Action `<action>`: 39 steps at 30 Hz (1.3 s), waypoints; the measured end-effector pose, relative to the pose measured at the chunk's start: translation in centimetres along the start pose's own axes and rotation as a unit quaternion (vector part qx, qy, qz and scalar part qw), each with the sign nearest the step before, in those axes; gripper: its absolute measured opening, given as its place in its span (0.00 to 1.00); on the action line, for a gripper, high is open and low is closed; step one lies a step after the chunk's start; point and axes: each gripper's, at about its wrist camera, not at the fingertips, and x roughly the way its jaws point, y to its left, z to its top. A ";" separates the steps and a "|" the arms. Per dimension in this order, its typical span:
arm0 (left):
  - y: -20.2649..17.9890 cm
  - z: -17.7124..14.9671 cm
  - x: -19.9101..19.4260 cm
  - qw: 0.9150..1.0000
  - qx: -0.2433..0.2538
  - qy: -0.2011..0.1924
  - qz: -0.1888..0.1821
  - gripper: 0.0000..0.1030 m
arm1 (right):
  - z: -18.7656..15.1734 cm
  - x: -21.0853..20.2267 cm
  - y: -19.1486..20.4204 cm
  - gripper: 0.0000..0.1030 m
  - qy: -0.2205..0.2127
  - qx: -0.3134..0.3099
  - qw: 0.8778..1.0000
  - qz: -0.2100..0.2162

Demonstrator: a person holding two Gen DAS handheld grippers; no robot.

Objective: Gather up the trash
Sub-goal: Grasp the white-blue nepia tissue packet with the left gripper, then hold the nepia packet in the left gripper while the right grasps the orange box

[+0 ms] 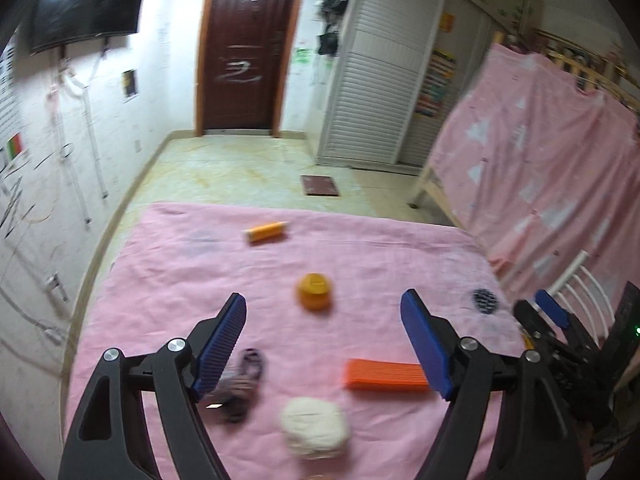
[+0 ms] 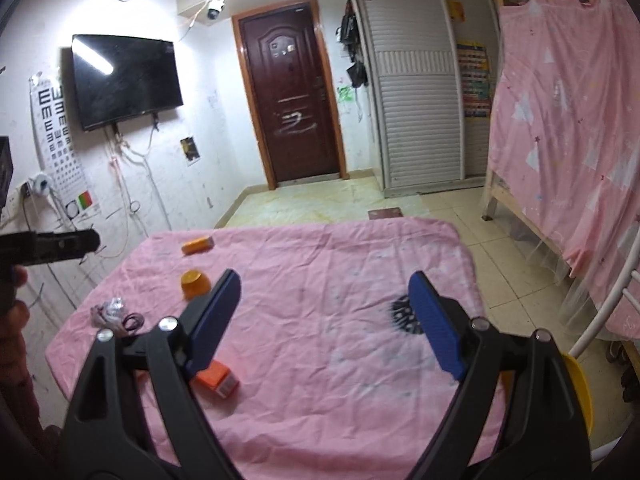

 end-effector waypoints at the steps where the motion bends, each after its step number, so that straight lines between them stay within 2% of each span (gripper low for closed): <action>1: 0.7 0.0 0.0 1.000 -0.004 0.000 0.006 0.70 | -0.2 0.4 0.3 0.80 0.005 -0.002 1.000 0.007; 9: 6.3 -1.6 1.7 0.997 -0.036 0.032 0.057 0.70 | -1.4 2.6 2.6 0.80 0.039 -0.017 0.998 0.038; 12: 7.0 -2.4 2.7 0.996 -0.043 0.049 0.065 0.70 | -1.8 3.2 3.4 0.80 0.051 -0.020 0.997 0.059; 15: 7.9 -3.1 3.6 0.994 -0.054 0.067 0.068 0.70 | -2.3 3.7 4.6 0.86 0.064 -0.030 0.995 0.073; 22: 9.0 -4.3 5.2 0.988 -0.089 0.103 0.067 0.69 | -3.4 4.6 7.0 0.86 0.094 -0.062 0.988 0.106; 29: 9.5 -5.2 6.3 0.983 -0.117 0.133 0.054 0.50 | -3.9 5.1 7.5 0.86 0.116 -0.067 0.983 0.125; 39: 9.3 -4.9 7.4 0.983 -0.119 0.130 0.056 0.28 | -4.1 5.9 8.6 0.86 0.143 -0.092 0.977 0.126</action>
